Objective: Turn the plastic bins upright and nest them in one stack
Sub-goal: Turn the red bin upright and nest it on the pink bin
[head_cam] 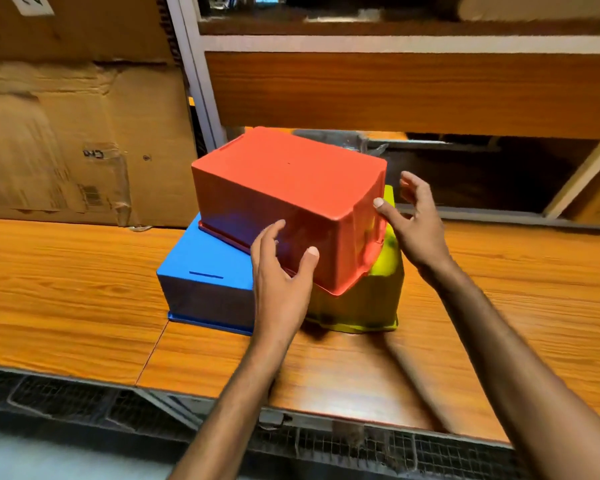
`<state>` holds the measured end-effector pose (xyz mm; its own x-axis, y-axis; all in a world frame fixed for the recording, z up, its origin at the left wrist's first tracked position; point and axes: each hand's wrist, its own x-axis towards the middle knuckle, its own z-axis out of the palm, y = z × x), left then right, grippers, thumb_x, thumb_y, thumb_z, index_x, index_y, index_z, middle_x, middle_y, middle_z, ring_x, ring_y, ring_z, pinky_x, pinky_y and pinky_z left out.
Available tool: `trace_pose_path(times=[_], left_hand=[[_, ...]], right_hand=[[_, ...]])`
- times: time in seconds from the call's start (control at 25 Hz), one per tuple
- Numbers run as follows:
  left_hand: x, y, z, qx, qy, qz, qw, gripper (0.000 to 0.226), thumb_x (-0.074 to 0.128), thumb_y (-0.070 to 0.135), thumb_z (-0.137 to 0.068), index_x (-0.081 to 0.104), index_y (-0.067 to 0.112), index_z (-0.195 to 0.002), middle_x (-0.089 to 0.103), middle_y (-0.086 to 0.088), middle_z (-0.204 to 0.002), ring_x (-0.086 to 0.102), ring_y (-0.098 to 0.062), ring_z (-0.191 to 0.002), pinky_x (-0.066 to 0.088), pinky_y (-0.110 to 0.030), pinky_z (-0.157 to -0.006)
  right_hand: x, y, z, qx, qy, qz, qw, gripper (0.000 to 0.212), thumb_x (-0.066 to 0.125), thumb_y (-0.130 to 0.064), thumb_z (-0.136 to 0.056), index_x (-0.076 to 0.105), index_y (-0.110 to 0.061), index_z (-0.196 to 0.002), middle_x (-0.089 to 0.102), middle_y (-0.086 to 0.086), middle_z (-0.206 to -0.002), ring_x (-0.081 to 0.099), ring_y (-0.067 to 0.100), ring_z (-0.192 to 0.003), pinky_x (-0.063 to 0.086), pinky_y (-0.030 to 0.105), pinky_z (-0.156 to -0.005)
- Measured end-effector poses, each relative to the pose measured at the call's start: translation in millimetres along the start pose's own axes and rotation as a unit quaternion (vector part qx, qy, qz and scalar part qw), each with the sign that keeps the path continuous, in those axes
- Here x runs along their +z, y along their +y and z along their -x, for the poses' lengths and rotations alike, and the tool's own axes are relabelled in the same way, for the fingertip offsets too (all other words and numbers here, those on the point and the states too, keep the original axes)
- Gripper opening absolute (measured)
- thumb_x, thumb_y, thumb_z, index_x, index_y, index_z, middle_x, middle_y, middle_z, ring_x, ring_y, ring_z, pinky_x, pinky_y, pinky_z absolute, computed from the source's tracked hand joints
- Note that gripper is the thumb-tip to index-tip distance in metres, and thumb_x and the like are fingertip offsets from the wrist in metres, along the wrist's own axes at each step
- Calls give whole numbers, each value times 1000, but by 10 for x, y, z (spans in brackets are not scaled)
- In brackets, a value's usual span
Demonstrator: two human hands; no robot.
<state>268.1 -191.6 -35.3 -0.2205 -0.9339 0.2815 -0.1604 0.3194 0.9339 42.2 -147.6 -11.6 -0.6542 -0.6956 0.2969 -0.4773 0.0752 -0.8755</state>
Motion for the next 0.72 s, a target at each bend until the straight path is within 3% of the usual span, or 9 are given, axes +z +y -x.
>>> trace_pose_path(times=[0.12,0.24,0.32,0.36,0.4,0.48,0.56,0.64,0.72], left_hand=[[85,52,5,0,-49,-1,999,76,72,39,-90,35,28,-155,30,10,-159,36,-5,-144,39,-45,-116],[91,65,25,-1,-71,-2,998,83,70,45,-92,25,28,-160,18,13,-166,29,-5,-149,36,-38,-119],[73,88,28,-14,-71,-1,997,85,69,46,-92,23,27,-161,18,12,-166,30,-1,-144,37,-12,-108],[65,93,28,-25,-70,-1,997,86,70,44,-92,22,25,-161,18,11,-166,29,2,-140,34,3,-94],[57,93,29,-35,-69,1,997,87,71,41,-92,21,24,-161,16,11,-166,29,2,-138,31,9,-83],[64,74,43,-46,-81,-7,996,89,71,42,-92,18,26,-162,10,14,-168,30,-4,-144,31,3,-90],[71,56,55,-47,-95,-15,994,95,72,45,-91,13,30,-163,3,17,-170,26,-11,-152,36,-18,-108],[30,60,32,-36,-75,7,996,98,74,48,-88,12,33,-164,5,16,-171,22,-11,-155,33,-35,-121],[-109,116,-40,-21,-42,32,998,96,75,53,-85,19,39,-162,18,15,-169,30,-12,-152,36,-42,-121]], right_hand=[[16,-10,-155,75,-103,-113,985,68,69,-40,-94,41,-25,-154,52,-12,-148,50,4,-135,42,32,-114],[-11,-45,-130,89,-117,-127,981,67,63,-34,-99,34,-22,-158,58,-17,-128,54,-2,-121,45,22,-96],[-49,-28,-153,84,-103,-114,984,72,62,-41,-99,28,-23,-160,53,-13,-140,51,3,-127,40,29,-104],[-58,-40,-188,81,-99,-99,987,76,62,-47,-98,26,-24,-161,44,-8,-153,46,8,-136,37,33,-110],[-70,-70,-226,83,-105,-89,987,78,61,-52,-97,25,-26,-161,33,-5,-162,39,10,-143,34,36,-115],[-30,-107,-279,96,-153,-92,979,67,54,-53,-100,31,-30,-159,35,-7,-162,42,5,-140,35,40,-114],[38,-117,-227,96,-180,-111,973,47,49,-44,-105,43,-33,-150,54,-19,-141,51,-7,-123,45,31,-103],[72,-76,-152,79,-144,-131,978,46,54,-30,-105,47,-27,-150,59,-22,-128,55,-5,-120,51,24,-93],[30,-107,-125,42,-120,-143,982,50,58,-14,-101,50,-25,-149,61,-15,-133,57,0,-123,52,27,-97]])
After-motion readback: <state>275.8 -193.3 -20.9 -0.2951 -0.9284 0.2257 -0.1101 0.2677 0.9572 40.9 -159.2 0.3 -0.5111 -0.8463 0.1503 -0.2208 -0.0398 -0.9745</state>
